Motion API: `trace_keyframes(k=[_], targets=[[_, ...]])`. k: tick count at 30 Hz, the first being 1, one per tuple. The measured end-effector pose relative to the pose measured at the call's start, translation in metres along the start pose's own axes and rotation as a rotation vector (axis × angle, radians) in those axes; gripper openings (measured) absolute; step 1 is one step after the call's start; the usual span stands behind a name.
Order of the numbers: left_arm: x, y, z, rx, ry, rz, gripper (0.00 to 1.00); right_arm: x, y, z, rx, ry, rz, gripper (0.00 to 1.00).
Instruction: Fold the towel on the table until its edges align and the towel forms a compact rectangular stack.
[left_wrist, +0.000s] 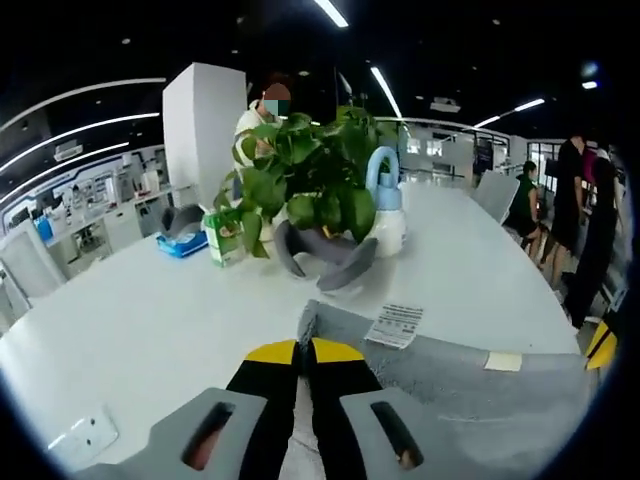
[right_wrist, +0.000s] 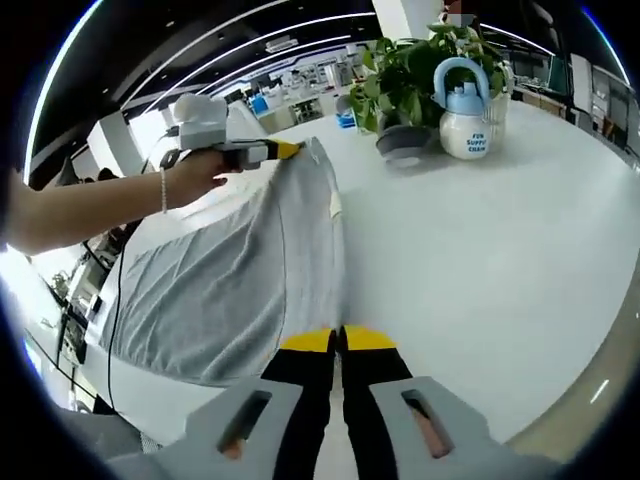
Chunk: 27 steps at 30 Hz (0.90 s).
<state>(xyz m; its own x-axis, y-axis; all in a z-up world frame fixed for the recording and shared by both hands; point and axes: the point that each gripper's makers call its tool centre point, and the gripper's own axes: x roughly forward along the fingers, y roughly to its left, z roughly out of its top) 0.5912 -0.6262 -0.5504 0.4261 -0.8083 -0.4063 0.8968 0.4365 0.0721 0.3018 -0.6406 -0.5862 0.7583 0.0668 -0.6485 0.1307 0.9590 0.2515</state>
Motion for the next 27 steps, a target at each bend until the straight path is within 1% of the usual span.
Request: trace_keyframes(k=[5,9,11,15,19,21,27], targets=[[-0.007,-0.004,0.008,0.021,0.001,-0.005,0.04,-0.014,0.001,0.013,-0.014,-0.024,0.0,0.0],[-0.015,-0.004,0.019,0.037,-0.018,0.001,0.04,-0.022,0.005,0.023,0.009,-0.045,0.017,0.0],[-0.017,-0.004,0.025,0.042,-0.025,0.002,0.04,-0.024,0.007,0.027,0.003,-0.056,0.019,0.0],[-0.022,-0.005,0.037,0.035,-0.052,0.002,0.04,-0.03,0.01,0.035,-0.024,-0.076,0.013,0.0],[-0.027,-0.008,0.045,0.041,-0.061,0.002,0.04,-0.036,0.012,0.041,-0.015,-0.095,0.023,0.0],[-0.03,-0.009,0.048,0.051,-0.065,0.004,0.04,-0.036,0.011,0.042,-0.026,-0.098,0.016,0.0],[-0.041,-0.008,0.058,0.079,-0.07,0.02,0.04,-0.046,0.014,0.052,-0.023,-0.124,0.028,0.0]])
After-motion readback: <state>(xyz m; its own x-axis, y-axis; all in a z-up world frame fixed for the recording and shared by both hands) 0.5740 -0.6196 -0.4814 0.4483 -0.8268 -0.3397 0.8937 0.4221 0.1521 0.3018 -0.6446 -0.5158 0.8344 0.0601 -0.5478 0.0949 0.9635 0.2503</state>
